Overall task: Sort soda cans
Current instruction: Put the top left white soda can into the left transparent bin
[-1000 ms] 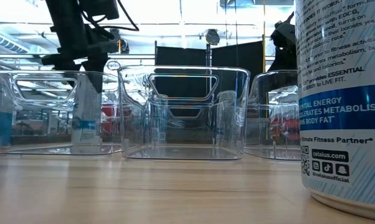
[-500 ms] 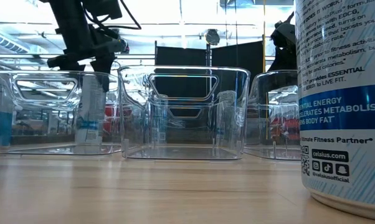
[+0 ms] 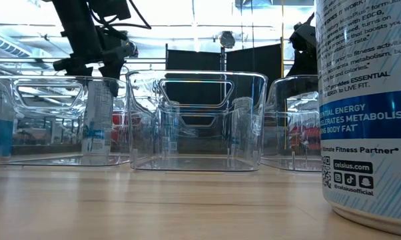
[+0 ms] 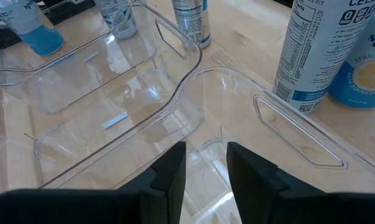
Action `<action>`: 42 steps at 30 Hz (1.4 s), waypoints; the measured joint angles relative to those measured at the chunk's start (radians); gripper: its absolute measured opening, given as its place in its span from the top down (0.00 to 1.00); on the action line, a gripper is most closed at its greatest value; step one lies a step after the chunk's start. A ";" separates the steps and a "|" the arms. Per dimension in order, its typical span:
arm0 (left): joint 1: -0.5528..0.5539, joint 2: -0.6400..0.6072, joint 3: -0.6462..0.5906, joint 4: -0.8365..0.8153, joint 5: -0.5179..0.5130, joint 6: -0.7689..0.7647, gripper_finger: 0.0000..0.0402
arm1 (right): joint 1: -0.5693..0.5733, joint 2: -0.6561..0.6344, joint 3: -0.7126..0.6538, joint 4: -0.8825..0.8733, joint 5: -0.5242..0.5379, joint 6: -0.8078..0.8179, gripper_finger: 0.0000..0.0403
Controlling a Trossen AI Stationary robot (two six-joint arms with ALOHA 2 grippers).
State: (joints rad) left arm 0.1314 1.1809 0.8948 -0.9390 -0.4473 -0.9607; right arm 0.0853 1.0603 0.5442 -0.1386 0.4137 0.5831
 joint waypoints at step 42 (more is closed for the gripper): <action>0.001 0.000 0.048 0.036 0.019 0.161 0.03 | 0.000 0.000 0.000 0.000 0.000 0.000 0.73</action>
State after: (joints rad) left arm 0.1326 1.1809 0.9431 -0.9034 -0.4280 -0.7999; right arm 0.0853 1.0603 0.5442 -0.1387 0.4133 0.5831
